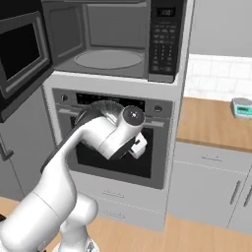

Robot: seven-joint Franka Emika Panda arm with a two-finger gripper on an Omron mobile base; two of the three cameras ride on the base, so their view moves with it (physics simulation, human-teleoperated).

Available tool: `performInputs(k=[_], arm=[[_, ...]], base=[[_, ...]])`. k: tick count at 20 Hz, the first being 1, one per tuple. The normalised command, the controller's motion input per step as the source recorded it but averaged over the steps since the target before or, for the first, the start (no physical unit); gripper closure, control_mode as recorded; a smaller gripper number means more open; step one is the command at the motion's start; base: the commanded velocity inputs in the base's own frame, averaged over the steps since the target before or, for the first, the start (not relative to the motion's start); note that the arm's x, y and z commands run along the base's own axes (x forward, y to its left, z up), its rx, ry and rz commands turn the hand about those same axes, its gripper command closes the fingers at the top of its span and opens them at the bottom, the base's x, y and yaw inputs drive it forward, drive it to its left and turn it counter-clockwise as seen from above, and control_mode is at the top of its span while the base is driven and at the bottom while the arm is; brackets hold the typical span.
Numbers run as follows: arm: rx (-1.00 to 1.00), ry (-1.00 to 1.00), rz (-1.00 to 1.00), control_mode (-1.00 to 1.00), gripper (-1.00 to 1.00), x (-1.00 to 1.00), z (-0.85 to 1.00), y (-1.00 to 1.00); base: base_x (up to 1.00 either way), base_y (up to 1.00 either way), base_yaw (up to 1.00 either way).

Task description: Open the microwave, place the bowl with waffle inside the microwave, then close the microwave door and turn it on.

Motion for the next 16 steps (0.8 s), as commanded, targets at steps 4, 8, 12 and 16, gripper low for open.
performInputs(k=[4,8,12,16], arm=[[0.0,0.0,0.0,1.0,1.0,0.0,0.0,0.0],[0.0,0.0,0.0,1.0,1.0,0.0,0.0,0.0],[0.0,0.0,0.0,1.0,1.0,0.0,0.0,0.0],[0.0,0.0,0.0,1.0,1.0,0.0,0.0,0.0]], base=[[0.46,0.44,-0.14],[0.66,0.13,-0.05],[0.74,0.01,0.0],[0.22,0.2,0.0]])
